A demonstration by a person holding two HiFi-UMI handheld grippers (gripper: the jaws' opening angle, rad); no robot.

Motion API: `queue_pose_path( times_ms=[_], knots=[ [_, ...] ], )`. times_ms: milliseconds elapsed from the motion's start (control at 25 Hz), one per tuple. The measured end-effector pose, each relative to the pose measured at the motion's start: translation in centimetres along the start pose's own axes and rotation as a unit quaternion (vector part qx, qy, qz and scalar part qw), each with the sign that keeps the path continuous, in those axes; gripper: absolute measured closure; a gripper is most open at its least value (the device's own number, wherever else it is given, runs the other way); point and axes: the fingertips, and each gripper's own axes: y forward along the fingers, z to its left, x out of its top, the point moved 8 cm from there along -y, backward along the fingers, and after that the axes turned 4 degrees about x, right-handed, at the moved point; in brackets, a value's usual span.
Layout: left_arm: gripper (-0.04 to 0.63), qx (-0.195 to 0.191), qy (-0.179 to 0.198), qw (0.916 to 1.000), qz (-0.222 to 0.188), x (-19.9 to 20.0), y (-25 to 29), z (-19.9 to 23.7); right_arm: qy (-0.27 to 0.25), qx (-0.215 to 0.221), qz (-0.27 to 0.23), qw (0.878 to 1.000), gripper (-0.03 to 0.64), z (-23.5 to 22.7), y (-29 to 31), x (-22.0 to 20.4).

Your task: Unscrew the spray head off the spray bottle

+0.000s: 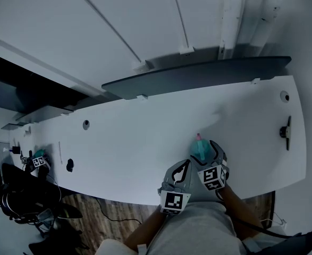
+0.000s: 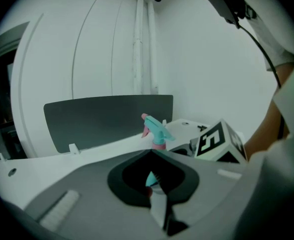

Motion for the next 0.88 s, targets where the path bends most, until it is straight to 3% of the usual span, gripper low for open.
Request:
queue_pose_path(
  times_ms=[200, 280, 480, 600, 760, 840, 880],
  knots=[
    [0.594, -0.007, 0.008, 0.9999, -0.002, -0.4, -0.1, -0.3, -0.008, -0.001, 0.004, 1.0, 0.18, 0.2, 0.4, 0.1],
    [0.594, -0.011, 0.017, 0.9998, -0.002, -0.3, -0.1, -0.4, -0.015, -0.002, 0.004, 1.0, 0.235, 0.1, 0.5, 0.2],
    [0.594, -0.01, 0.042, 0.999, -0.01, 0.2, -0.2, -0.3, -0.044, -0.005, 0.012, 0.999, 0.239, 0.1, 0.3, 0.5],
    [0.594, -0.011, 0.096, 0.9951, -0.016, 1.3, -0.3, -0.2, -0.079, -0.013, 0.014, 0.997, 0.241, 0.2, -0.3, 1.0],
    [0.587, -0.003, 0.186, 0.9821, -0.027, 2.5, -1.1, -0.4, -0.162, -0.024, 0.027, 0.986, 0.241, 0.0, -1.6, 2.1],
    [0.497, -0.008, 0.225, 0.9738, -0.029, 2.8, -1.7, -0.4, -0.201, -0.028, 0.039, 0.978, 0.242, -0.2, -2.3, 2.7],
    [0.486, -0.008, 0.245, 0.9691, -0.028, 2.8, -1.9, -0.4, -0.218, -0.029, 0.046, 0.974, 0.242, -0.4, -2.7, 3.0]
  ],
)
